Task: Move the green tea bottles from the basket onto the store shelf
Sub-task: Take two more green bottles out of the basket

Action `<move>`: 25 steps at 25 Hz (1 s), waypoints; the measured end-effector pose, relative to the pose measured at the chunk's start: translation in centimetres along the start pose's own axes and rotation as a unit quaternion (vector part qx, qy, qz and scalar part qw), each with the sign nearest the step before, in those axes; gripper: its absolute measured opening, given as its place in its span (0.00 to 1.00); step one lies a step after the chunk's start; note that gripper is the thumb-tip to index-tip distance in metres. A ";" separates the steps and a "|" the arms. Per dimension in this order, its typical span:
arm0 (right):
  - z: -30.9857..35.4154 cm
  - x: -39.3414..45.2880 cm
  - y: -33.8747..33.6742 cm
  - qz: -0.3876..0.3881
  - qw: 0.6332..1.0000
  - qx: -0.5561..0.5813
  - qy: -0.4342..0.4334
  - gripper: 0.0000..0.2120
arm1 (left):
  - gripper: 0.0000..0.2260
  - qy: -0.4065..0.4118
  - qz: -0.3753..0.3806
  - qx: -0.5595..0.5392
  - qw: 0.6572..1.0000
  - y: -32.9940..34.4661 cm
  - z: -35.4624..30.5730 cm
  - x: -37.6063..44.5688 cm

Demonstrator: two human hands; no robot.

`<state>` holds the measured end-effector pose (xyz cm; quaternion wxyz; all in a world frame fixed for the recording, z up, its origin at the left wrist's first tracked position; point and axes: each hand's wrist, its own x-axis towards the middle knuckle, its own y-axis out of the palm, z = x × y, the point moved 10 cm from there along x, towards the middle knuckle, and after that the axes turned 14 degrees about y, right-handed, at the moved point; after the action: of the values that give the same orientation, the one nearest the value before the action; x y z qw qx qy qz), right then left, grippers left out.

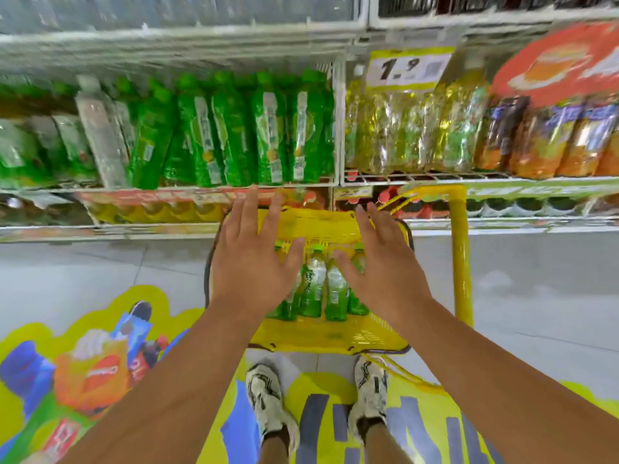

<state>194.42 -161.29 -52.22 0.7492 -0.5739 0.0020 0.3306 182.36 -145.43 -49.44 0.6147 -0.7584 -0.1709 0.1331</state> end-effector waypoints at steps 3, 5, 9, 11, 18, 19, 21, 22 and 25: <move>-0.2 0.9 4.5 0.011 1.000 -0.002 -0.003 0.40 | 0.33 0.013 -0.005 -0.008 1.000 4.2 1.5 -1.3; -0.1 1.6 7.3 0.007 1.000 0.004 -0.013 0.40 | 0.33 0.013 -0.003 -0.009 1.000 6.9 2.4 -1.8; -0.3 3.7 13.3 0.011 1.000 -0.001 -0.007 0.41 | 0.35 -0.005 0.033 -0.017 0.999 12.7 4.4 -2.6; -0.6 4.7 16.0 0.020 1.000 -0.002 0.005 0.41 | 0.34 -0.009 0.036 -0.022 0.999 15.0 5.2 -2.8; -2.2 7.3 22.8 0.035 0.998 -0.031 0.043 0.41 | 0.35 -0.036 0.079 -0.051 0.995 22.9 8.4 -3.4; -2.5 7.6 23.7 0.037 0.998 -0.036 0.047 0.41 | 0.35 -0.040 0.086 -0.056 0.994 23.9 8.8 -3.4; -3.1 8.3 25.5 0.042 0.996 -0.049 0.056 0.41 | 0.36 -0.046 0.105 -0.062 0.991 25.7 9.5 -3.5; -3.4 8.6 26.3 0.050 0.995 -0.053 0.065 0.41 | 0.36 -0.050 0.115 -0.064 0.990 26.4 9.8 -3.5; -4.4 9.1 28.9 0.079 0.990 -0.028 0.112 0.41 | 0.37 -0.085 0.144 -0.085 0.982 28.4 11.0 -3.7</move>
<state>188.79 -157.09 -82.03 0.6994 -0.6259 0.1225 0.3226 177.17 -142.49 -79.60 0.5054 -0.8106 -0.1224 0.2692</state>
